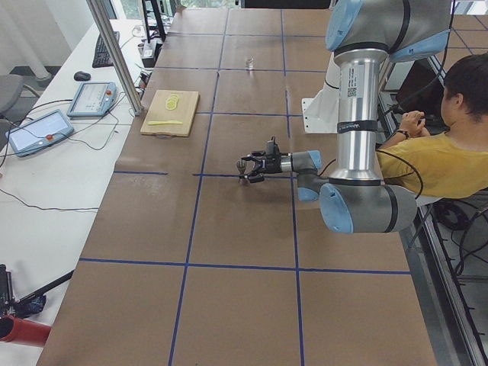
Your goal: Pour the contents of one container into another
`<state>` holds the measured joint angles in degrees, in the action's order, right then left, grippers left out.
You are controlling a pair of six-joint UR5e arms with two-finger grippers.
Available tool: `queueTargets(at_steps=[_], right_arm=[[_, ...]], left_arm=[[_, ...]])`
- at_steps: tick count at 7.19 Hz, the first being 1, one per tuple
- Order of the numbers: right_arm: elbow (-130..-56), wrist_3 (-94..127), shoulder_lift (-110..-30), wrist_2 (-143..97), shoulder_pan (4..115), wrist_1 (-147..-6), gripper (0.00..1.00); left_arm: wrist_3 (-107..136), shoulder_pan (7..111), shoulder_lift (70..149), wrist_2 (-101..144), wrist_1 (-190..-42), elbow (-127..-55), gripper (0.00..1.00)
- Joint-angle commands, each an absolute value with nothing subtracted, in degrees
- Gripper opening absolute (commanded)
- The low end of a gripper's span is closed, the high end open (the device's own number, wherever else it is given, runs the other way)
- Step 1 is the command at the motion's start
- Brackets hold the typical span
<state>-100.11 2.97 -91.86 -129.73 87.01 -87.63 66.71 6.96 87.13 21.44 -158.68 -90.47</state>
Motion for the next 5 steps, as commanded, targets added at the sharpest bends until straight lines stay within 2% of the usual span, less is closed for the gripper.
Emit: queueTargets(at_steps=[1,5], right_arm=[[-100.11,2.90,-91.85,-129.73,87.01,-87.63,1.00],[-100.11,2.90,-91.85,-129.73,87.01,-87.63,1.00]], left_arm=[[66.71,6.94,88.33,21.45,-158.64,-88.68,0.96],[66.88,7.03,88.24,21.53,-158.73,-87.98,0.87]])
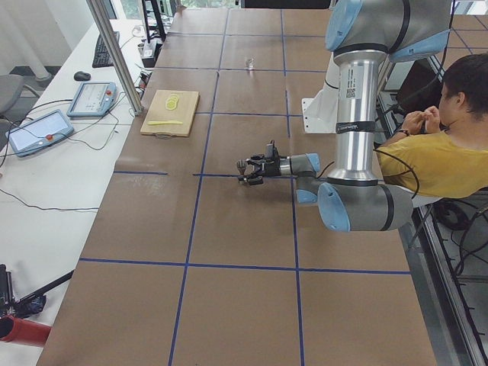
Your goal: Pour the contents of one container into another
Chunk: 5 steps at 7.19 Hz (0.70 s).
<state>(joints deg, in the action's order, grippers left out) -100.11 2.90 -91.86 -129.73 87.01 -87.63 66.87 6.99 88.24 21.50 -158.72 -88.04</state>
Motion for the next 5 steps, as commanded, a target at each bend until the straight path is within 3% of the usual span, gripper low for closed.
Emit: queueTargets(at_steps=[1,3,5], right_arm=[[-100.11,2.90,-91.85,-129.73,87.01,-87.63,1.00],[-100.19,2.90,-91.85,-129.73,87.01,-87.63,1.00],[-100.20,2.90,-91.85,-129.73,87.01,-87.63,1.00]], left_arm=[[66.88,7.03,88.24,21.62,-158.73,-88.07,0.82],[67.06,6.94,88.16,21.80,-158.73,-87.98,0.59],[67.15,6.94,88.15,21.88,-158.73,-88.07,0.57]])
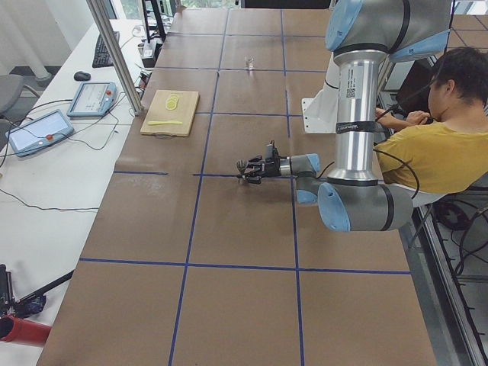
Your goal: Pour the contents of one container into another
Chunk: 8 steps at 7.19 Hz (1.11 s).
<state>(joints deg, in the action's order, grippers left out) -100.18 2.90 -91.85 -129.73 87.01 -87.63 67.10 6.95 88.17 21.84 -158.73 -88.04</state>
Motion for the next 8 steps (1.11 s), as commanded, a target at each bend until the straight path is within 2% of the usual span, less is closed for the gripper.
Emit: queueTargets(at_steps=[1,2,4,8], right_arm=[[-100.20,2.90,-91.85,-129.73,87.01,-87.63,1.00],[-100.20,2.90,-91.85,-129.64,87.01,-87.63,1.00],[-100.20,2.90,-91.85,-129.73,87.01,-87.63,1.00],[-100.20,2.90,-91.76,-129.73,87.01,-87.63,1.00]], left_arm=[[67.15,6.94,88.15,21.88,-158.73,-88.07,0.57],[67.15,6.94,88.07,21.97,-158.73,-88.07,0.57],[67.15,6.94,87.89,21.97,-158.73,-88.07,0.46],[67.06,6.94,87.71,23.29,-159.08,-88.07,0.46]])
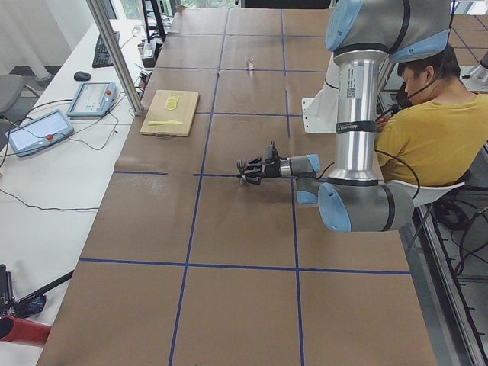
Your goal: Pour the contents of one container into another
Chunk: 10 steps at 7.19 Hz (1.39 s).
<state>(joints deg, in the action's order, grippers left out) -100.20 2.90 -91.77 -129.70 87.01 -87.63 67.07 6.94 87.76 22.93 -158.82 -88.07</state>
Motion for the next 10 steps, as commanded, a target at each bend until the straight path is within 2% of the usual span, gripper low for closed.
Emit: queueTargets(at_steps=[1,2,3,4,6,8,10], right_arm=[[-100.28,2.90,-91.67,-129.64,87.01,-87.63,1.00],[-100.28,2.99,-91.67,-129.64,87.01,-87.63,1.00],[-100.37,2.99,-91.67,-129.73,87.01,-87.63,1.00],[-100.46,2.99,-91.67,-129.73,87.01,-87.63,1.00],[-100.55,2.99,-91.67,-129.73,87.01,-87.63,1.00],[-100.55,2.99,-91.67,-129.73,87.01,-87.63,1.00],[-100.37,2.99,-91.67,-129.73,87.01,-87.63,1.00]], left_arm=[[66.89,6.94,87.54,23.29,-160.13,-87.72,0.44],[66.88,6.94,87.54,23.29,-161.18,-86.93,0.32],[66.88,6.94,87.45,23.29,-161.89,-86.84,0.12],[66.71,6.94,87.45,23.29,-161.89,-86.84,0.02],[66.10,7.03,87.45,23.20,-163.64,-87.62,0.00],[57.46,7.12,87.45,23.29,-165.83,-92.43,0.00],[42.45,7.03,87.97,26.25,-179.84,-93.07,0.00]])
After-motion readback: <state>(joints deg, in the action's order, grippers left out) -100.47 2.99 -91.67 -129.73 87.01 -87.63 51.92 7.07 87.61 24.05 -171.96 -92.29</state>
